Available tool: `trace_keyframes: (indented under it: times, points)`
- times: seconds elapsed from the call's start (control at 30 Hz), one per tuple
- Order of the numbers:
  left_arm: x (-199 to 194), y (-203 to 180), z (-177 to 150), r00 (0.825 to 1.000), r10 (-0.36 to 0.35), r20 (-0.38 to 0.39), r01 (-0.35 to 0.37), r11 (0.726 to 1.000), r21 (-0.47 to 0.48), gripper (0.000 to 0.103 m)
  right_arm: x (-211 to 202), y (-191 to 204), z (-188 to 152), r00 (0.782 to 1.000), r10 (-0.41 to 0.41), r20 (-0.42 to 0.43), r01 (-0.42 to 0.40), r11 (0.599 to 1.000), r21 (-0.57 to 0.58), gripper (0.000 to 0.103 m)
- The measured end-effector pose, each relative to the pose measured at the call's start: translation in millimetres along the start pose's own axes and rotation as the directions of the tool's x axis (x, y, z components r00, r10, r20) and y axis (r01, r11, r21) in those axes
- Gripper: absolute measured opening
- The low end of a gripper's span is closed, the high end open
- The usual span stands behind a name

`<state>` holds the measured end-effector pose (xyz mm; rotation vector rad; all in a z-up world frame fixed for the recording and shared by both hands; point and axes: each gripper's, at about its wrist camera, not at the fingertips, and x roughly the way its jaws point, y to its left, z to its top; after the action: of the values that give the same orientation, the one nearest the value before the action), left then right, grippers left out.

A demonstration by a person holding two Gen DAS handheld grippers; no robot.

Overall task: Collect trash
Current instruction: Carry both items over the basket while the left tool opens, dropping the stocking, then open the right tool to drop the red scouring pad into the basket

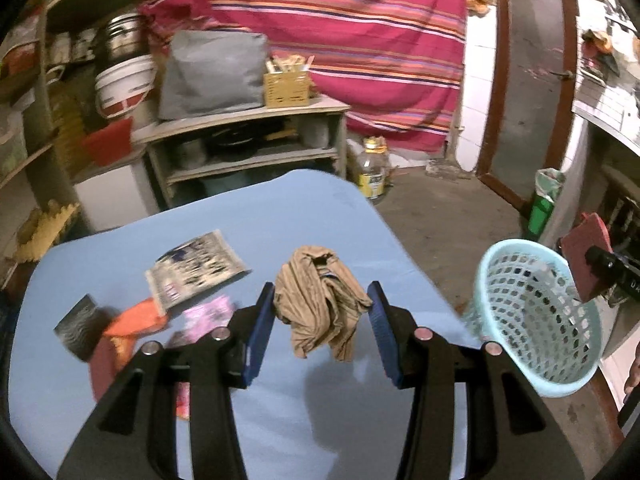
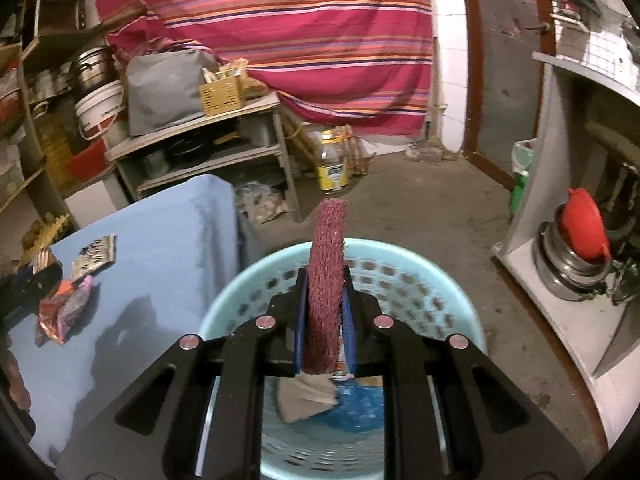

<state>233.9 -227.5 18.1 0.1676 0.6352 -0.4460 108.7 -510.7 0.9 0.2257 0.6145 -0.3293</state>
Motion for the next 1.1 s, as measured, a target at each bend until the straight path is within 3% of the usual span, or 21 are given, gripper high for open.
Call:
trace_keyframes:
  times: [0.4,0.8,0.87,0.93,1.1]
  points:
    - [17.8,-96.3,24.2,0.988,-0.153,0.002,0.152,0.986,0.064,0.047,-5.0,-42.2,-7.2,1.0,-0.001,-0.013,0.002,0.997,0.083,0.016]
    - [49.1,-162.3,25.4,0.973,-0.222,-0.058,0.228,0.968,0.108,0.05,-1.2,-52.4,-8.8,0.999,-0.014,-0.037,0.018,0.995,0.098,0.016]
    - [53.8,-164.3,24.6,0.973,-0.219,-0.073,0.226,0.969,0.103,0.055,-0.3,-55.9,-10.2,0.999,-0.015,-0.042,0.02,0.994,0.106,0.016]
    - [55.8,-164.1,23.4,0.97,-0.226,-0.084,0.234,0.967,0.1,0.069,0.9,-57.6,-11.0,0.999,-0.015,-0.048,0.02,0.994,0.107,0.016]
    - [53.1,-162.4,24.1,0.973,-0.217,-0.074,0.224,0.969,0.1,0.076,4.1,-57.7,-10.9,0.998,-0.012,-0.057,0.018,0.995,0.101,0.016]
